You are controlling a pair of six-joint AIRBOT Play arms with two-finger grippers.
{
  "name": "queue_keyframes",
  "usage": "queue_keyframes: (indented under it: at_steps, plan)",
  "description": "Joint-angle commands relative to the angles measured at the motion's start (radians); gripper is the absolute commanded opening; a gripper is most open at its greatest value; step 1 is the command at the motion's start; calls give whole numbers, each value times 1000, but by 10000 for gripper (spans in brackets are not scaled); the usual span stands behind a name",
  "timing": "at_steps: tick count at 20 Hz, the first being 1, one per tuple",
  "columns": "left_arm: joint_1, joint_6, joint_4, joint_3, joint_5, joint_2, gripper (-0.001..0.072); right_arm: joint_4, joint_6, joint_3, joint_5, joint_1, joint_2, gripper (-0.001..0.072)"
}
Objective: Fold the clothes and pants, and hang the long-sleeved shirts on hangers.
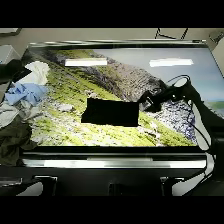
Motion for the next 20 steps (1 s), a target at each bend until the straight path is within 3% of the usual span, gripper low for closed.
queue_keyframes:
  at_steps: [1,3,5,7,8,9,12,17,20]
  plan:
    - [-30,2,-2,0,-2,2,18,15,-87,-155,-64,-16,18,670]
    - [-54,0,-2,0,-1,2,18,116,-162,-193,-121,16,-8,657]
    - [-77,0,-2,0,-1,2,18,206,-219,-193,-150,41,-38,577]
    - [-101,0,-2,0,2,2,18,291,-270,-193,-184,55,-44,344]
    - [-109,0,-2,0,3,1,18,332,-304,-185,-172,56,-44,169]
    - [-116,0,-2,0,3,1,18,355,-339,-159,-141,50,-43,38]
    - [-125,-1,-2,0,2,1,18,346,-358,21,-14,-25,-31,37]
    - [-125,-24,-2,0,2,1,18,193,-162,373,105,-311,-10,37]
    - [-125,-27,-2,0,2,1,19,109,-88,476,166,-525,11,37]
